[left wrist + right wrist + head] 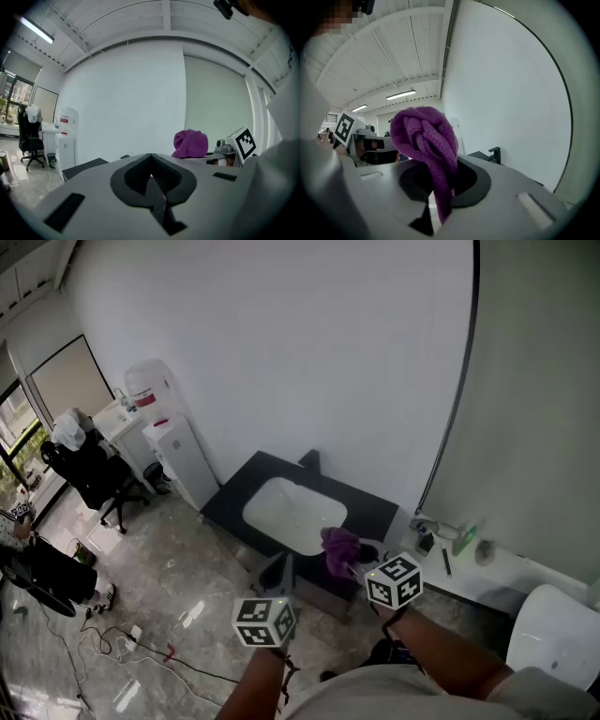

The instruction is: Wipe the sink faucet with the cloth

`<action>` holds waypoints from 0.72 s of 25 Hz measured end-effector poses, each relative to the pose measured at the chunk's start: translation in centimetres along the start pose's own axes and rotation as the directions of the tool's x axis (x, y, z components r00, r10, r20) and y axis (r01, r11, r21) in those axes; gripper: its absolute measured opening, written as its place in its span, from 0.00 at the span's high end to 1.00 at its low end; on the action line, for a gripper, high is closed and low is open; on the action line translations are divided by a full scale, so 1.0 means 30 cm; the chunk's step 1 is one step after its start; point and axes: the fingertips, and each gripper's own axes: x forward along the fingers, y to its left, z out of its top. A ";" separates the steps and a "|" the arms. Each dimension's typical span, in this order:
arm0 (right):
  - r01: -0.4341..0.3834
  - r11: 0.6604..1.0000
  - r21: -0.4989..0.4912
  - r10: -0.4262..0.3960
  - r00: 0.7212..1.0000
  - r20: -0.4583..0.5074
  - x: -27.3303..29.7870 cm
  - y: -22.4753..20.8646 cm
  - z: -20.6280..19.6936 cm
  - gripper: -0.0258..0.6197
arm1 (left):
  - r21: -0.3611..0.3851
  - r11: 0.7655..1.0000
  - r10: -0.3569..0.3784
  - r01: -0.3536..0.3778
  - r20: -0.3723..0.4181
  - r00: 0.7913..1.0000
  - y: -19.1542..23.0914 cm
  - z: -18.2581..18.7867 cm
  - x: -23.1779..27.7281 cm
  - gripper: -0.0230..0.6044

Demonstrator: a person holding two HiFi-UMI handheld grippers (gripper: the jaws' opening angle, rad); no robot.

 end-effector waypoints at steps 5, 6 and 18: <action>-0.003 1.000 -0.002 0.003 1.000 -0.001 -0.008 -0.003 -0.009 0.89 | -0.003 1.000 0.002 -0.002 0.006 1.000 -0.007 -0.005 0.007 0.95; -0.002 1.000 0.000 0.002 1.000 0.000 -0.011 -0.004 -0.009 0.89 | -0.001 1.000 0.001 -0.001 0.006 1.000 -0.010 -0.006 0.006 0.95; -0.007 1.000 -0.001 0.007 1.000 -0.006 -0.009 -0.003 -0.016 0.89 | -0.024 1.000 -0.011 0.012 0.013 1.000 -0.017 0.000 0.012 0.95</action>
